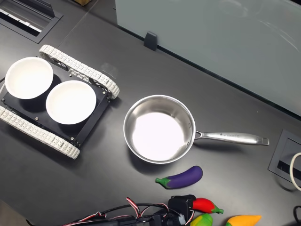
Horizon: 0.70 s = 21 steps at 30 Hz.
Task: Pick up the chilli and place them in the pan
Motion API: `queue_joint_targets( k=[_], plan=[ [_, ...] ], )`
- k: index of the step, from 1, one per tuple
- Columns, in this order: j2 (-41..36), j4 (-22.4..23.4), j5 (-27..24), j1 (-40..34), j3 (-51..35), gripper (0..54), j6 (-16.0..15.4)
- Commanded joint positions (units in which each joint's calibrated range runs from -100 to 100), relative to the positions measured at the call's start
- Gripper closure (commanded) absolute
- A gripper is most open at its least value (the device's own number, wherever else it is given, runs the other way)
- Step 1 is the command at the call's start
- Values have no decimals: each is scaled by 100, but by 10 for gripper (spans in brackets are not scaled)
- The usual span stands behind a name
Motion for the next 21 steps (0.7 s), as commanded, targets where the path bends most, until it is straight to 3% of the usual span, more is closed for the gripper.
queue_joint_targets(
  k=[1,9,14,21],
  plan=[
    [-417,228,-259,-137,-761,534,-114],
    [-569,739,-786,-183,-1379,534,-274],
    [-721,1243,-894,-343,-1852,534,-282],
    [-1193,1481,-1021,-481,-2088,534,-282]
  ],
)
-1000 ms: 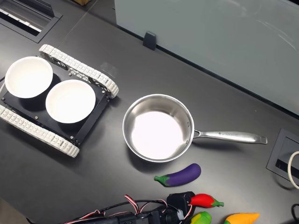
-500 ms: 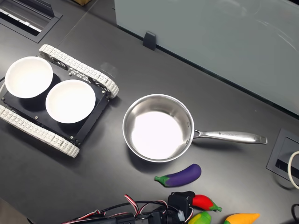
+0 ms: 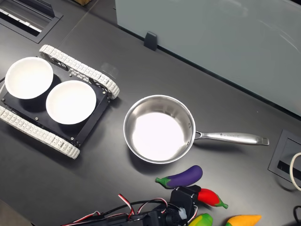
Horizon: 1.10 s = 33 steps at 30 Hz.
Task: Pick up the chilli and place them in the pan
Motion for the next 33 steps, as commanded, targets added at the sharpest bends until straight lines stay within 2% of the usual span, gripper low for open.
queue_joint_targets(
  k=[1,33],
  plan=[
    [-646,121,-122,-63,-721,534,-80],
    [-2198,87,-1856,-808,-985,534,-80]
  ],
)
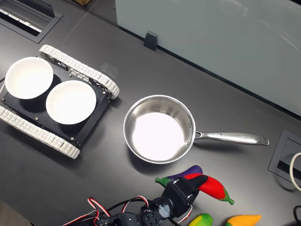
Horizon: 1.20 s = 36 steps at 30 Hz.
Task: Pick up the chilli and place them in the pan
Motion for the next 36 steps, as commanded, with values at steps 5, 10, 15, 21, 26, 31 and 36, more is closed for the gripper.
queue_joint_targets(
  k=[5,10,15,21,26,31,36],
  plan=[
    [-566,-57,-361,-546,-795,534,-80],
    [-802,-40,-606,-924,-822,534,-72],
    [-1164,62,-718,-1291,-713,535,-72],
    [-1460,514,-967,-1807,-895,535,-55],
    [-1772,634,-1060,-2277,-986,535,-55],
    [-1890,813,-1153,-2862,-1104,535,-47],
    [-1898,847,-1172,-3344,-1059,535,-21]
  ],
)
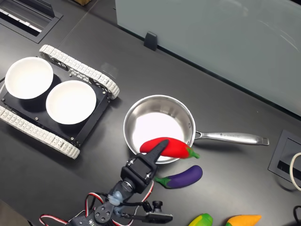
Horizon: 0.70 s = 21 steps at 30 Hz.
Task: Pick up the chilli and place them in the pan
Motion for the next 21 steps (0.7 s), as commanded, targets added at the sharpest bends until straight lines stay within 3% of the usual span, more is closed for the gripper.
queue_joint_targets(
  k=[1,12,21],
  plan=[
    [-147,14,-34,-467,-534,535,-13],
    [-122,14,15,-1786,-452,535,643],
    [-72,-63,-20,-2107,-197,535,735]
  ],
)
